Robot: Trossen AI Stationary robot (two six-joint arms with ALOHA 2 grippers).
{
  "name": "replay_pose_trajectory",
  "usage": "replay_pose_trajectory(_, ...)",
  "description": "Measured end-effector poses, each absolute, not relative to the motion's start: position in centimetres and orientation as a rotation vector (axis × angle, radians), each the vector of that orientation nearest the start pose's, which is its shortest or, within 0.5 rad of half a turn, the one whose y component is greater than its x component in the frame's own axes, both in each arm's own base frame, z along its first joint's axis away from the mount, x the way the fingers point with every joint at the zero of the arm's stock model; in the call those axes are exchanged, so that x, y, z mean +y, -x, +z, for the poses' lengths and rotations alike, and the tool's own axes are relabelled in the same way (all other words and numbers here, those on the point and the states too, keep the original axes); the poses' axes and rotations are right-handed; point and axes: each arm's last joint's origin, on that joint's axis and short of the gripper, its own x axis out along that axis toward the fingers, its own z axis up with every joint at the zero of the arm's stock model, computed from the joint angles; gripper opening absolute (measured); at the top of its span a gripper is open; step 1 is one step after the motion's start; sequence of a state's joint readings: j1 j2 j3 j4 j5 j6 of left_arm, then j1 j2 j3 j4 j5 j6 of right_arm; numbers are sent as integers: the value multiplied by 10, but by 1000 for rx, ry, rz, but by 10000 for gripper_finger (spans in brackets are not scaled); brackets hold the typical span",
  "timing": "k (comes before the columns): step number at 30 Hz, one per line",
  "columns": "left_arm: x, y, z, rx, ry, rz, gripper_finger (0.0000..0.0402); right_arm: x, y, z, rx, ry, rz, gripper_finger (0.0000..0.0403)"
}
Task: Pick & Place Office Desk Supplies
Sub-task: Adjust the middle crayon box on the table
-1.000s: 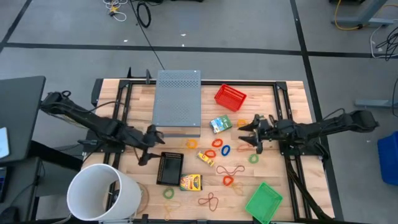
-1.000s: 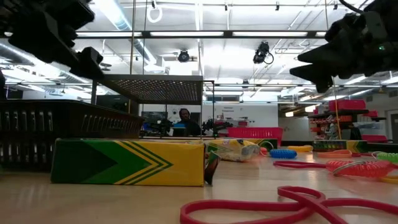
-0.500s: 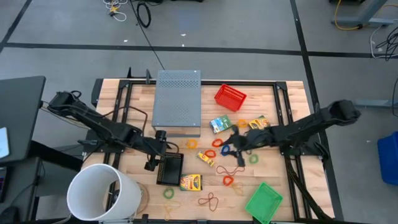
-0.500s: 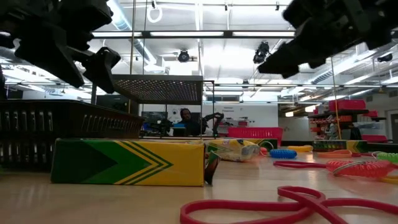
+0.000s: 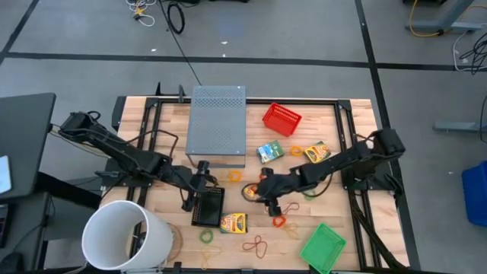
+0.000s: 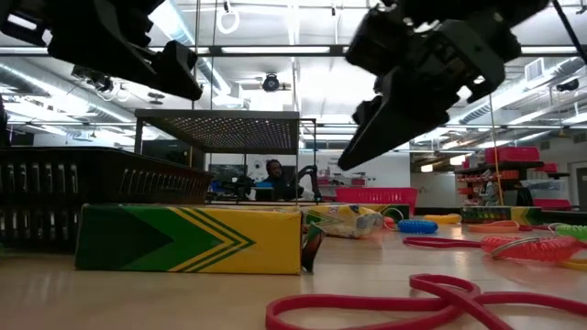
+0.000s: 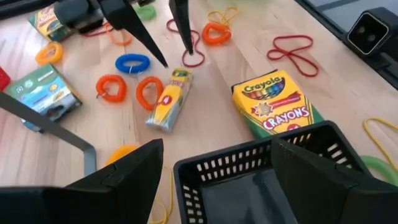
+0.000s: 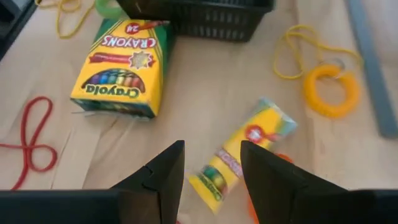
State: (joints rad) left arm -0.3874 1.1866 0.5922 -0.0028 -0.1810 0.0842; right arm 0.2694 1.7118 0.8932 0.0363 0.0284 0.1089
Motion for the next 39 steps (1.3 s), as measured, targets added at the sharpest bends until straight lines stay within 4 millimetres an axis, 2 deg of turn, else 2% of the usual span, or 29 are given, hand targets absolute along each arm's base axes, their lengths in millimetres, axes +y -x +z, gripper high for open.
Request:
replay_pose_trajectory(4,-85,-222,207,554,-257,-225,303,94,-335,164,859,56,137,165)
replay_pose_trajectory(12,-85,-224,211,510,-264,-206,303,94,-337,170,921,22,99,165)
replay_pose_trajectory(19,-84,-223,208,521,-264,-200,303,96,-341,157,952,-15,106,165)
replay_pose_trajectory(28,-84,-224,210,503,-250,-189,303,98,-352,128,966,-17,96,165)
replay_pose_trajectory(36,-85,-225,211,486,-233,-174,303,97,-354,124,948,5,40,164)
replay_pose_trajectory(39,-85,-225,211,486,-230,-173,303,96,-353,123,954,19,17,147)
